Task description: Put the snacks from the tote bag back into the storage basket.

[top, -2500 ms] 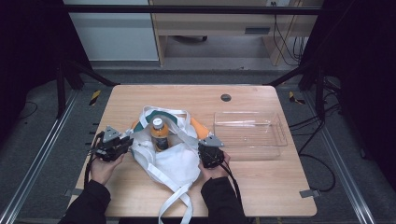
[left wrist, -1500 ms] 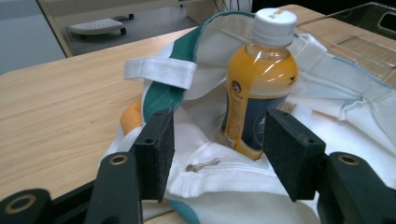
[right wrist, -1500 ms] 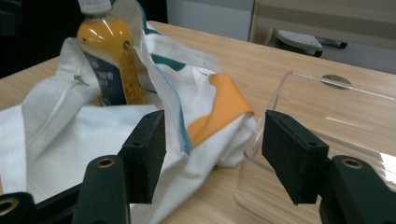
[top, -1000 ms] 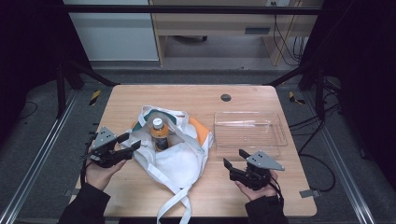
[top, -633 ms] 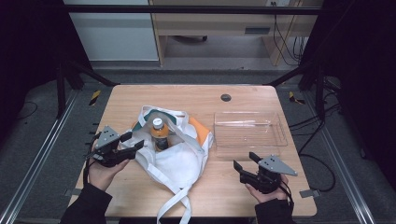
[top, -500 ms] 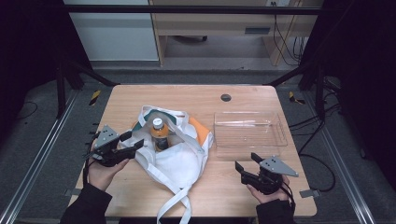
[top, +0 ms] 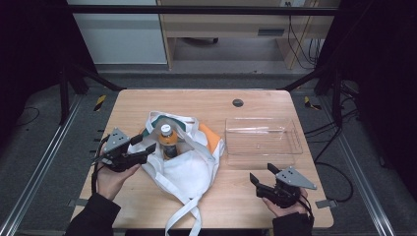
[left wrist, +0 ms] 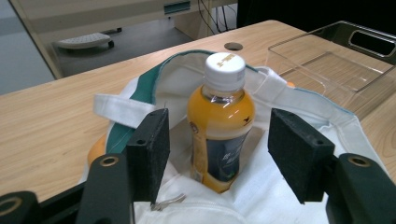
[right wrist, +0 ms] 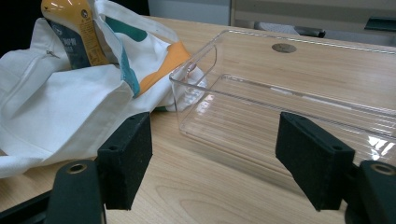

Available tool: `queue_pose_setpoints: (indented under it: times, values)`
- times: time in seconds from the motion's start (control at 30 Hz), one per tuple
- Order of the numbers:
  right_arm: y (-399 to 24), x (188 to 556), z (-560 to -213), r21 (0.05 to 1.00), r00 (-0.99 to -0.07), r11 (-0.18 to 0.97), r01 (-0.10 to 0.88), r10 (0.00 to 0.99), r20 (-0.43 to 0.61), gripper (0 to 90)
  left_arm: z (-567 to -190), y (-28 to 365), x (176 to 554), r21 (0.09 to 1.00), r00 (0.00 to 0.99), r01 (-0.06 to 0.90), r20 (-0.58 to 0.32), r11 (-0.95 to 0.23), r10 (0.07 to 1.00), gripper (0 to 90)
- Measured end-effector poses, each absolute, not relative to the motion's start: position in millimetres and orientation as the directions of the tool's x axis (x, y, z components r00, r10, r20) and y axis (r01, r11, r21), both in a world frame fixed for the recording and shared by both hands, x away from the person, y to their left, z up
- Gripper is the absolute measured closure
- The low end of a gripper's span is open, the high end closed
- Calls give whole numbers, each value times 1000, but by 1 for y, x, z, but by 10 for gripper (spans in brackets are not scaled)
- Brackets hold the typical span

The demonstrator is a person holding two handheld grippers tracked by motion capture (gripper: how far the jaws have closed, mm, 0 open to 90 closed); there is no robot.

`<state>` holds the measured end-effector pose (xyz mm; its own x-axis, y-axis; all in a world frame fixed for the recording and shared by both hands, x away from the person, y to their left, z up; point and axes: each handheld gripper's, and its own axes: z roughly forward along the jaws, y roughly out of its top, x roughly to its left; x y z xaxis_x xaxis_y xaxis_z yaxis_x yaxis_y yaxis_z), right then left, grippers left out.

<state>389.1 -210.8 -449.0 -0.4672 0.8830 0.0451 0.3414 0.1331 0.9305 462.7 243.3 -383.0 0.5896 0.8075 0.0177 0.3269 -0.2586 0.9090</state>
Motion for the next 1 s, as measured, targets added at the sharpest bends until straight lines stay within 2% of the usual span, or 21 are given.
queue_pose_setpoints:
  times: [0.47, 0.83, 1.0]
  values:
    - [-215, 384, -454, 923, -467, 151, 354, 883, 35, 270, -383, 224, 479, 916, 597, 308, 24, -256, 802, 338]
    - [-216, 385, -455, 923, -464, 152, 355, 885, 33, 270, -388, 210, 489, 928, 596, 292, 12, -231, 803, 332]
    - [-215, 385, -455, 922, -465, 155, 355, 885, 30, 272, -392, 207, 495, 925, 582, 287, 38, -250, 813, 351]
